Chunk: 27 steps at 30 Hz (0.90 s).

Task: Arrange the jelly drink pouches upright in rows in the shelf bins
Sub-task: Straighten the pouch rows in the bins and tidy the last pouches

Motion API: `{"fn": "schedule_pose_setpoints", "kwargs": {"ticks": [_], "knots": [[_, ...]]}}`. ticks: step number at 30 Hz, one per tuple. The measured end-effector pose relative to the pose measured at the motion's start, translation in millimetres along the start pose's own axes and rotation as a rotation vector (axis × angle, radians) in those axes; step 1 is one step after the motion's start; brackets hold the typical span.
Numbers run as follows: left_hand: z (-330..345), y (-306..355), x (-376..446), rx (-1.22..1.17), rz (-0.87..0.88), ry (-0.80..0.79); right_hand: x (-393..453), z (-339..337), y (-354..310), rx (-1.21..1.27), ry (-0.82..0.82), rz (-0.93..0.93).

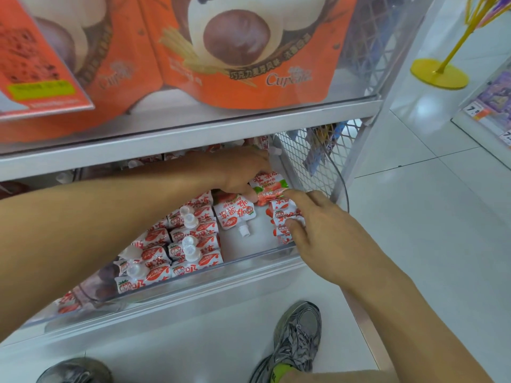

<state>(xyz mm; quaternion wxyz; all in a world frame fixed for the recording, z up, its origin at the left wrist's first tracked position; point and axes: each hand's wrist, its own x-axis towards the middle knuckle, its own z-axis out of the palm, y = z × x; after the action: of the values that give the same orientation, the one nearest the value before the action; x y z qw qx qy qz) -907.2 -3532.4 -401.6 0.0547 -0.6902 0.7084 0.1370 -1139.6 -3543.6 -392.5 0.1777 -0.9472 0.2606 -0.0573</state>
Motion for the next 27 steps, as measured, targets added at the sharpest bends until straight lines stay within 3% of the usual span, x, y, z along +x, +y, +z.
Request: {"fn": "schedule_pose_setpoints", "kwargs": {"ticks": [10, 14, 17, 22, 27], "knots": [[2.1, 0.6, -5.0, -0.132, -0.033, -0.072, 1.7, 1.8, 3.3, 0.008, 0.042, 0.002], [-6.0, 0.1, -11.9, -0.418, -0.117, 0.179, 0.6, -0.4, 2.1, 0.027, 0.066, 0.011], [-6.2, 13.5, -18.3, -0.643, -0.176, 0.282, -0.3, -0.4, 1.5, 0.038, 0.063, 0.007], [-0.3, 28.4, -19.1, -0.539, -0.196, 0.390, 0.2, 0.7, -0.4, 0.019, 0.066, 0.023], [3.1, 34.0, -19.9, -0.629, -0.199, 0.333, -0.2, -0.1, -0.2, 0.050, 0.065, 0.021]]}}
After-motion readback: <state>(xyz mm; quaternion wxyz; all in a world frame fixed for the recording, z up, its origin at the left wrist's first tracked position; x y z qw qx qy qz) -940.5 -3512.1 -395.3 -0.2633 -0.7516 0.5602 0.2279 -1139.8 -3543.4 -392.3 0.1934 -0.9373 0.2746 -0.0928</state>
